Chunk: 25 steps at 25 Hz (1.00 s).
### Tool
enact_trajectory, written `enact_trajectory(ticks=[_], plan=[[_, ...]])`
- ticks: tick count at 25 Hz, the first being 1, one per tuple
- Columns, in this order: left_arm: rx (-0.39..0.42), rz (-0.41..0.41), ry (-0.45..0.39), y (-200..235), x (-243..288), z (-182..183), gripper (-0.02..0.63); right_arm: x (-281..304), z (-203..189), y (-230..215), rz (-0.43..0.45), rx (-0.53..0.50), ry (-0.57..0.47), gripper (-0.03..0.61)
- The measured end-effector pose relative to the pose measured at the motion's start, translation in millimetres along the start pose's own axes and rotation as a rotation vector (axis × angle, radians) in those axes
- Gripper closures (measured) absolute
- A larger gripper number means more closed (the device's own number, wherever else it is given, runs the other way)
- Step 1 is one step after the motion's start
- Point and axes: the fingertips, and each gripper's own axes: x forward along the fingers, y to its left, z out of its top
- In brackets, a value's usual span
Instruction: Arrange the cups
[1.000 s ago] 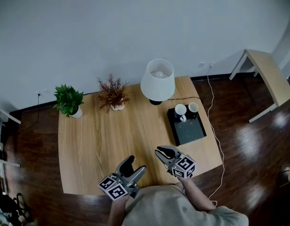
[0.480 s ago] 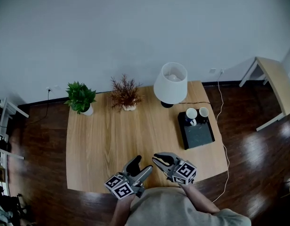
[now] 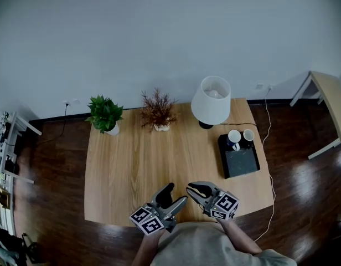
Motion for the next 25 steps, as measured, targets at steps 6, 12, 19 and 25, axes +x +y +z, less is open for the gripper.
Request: enact_trajectory(ticks=[6,12,19,25], plan=[[-0.012,-0.027,-0.02,-3,1,4,0.241,-1,2,2,0.01,0.002,-0.008,0.515],[-0.019,-0.028,-0.006,-4,2,1,0.241,2,5,5,0.029,0.005,-0.012,0.515],[-0.021,-0.031,0.002,-4,3,-1,0.241,1,5,8,0.034,0.011,-0.023,0.515],[-0.027,-0.027,0.004,-4,1,-2,0.241,-1,13,12,0.042,-0.008,-0.041,0.515]])
